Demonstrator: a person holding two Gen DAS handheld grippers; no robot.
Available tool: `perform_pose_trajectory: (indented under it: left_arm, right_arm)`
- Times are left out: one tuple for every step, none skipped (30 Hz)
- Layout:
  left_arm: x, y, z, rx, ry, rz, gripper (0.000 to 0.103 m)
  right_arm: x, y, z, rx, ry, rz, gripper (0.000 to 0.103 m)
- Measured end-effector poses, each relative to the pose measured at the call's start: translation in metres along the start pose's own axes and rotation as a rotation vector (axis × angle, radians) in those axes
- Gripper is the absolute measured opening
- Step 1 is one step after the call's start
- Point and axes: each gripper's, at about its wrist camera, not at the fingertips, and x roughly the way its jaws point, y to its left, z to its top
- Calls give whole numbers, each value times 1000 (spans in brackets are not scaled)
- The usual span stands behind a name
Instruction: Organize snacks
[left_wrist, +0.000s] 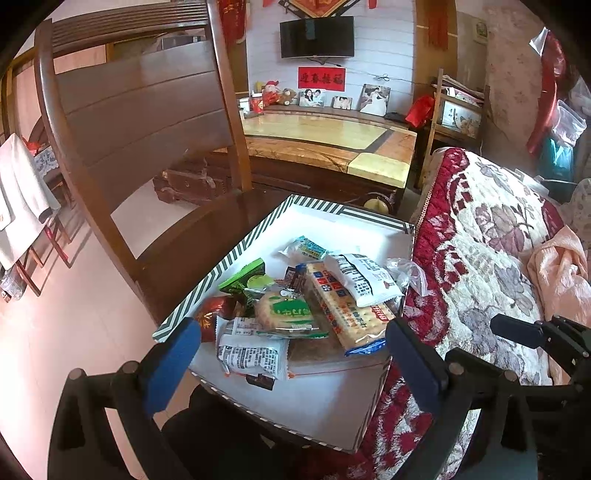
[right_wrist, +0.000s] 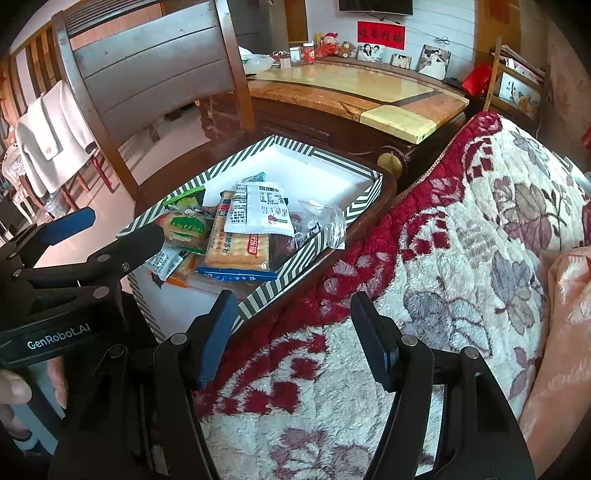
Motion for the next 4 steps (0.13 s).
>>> perform_pose_trajectory:
  left_arm:
    - [0,0,0,0,0,-2,101]
    - [0,-1,0,1,1,-4,101]
    - [0,-2,0,4,1,-5,101]
    - [0,-3,-1,7,1,-4,101]
  right_arm:
    - [0,0,0,0,0,1,65]
    - [0,0,0,2,-2,1,65]
    - [0,-1,0,1,-3,0,65]
    - [0,-1,0,3,-4,-2,65]
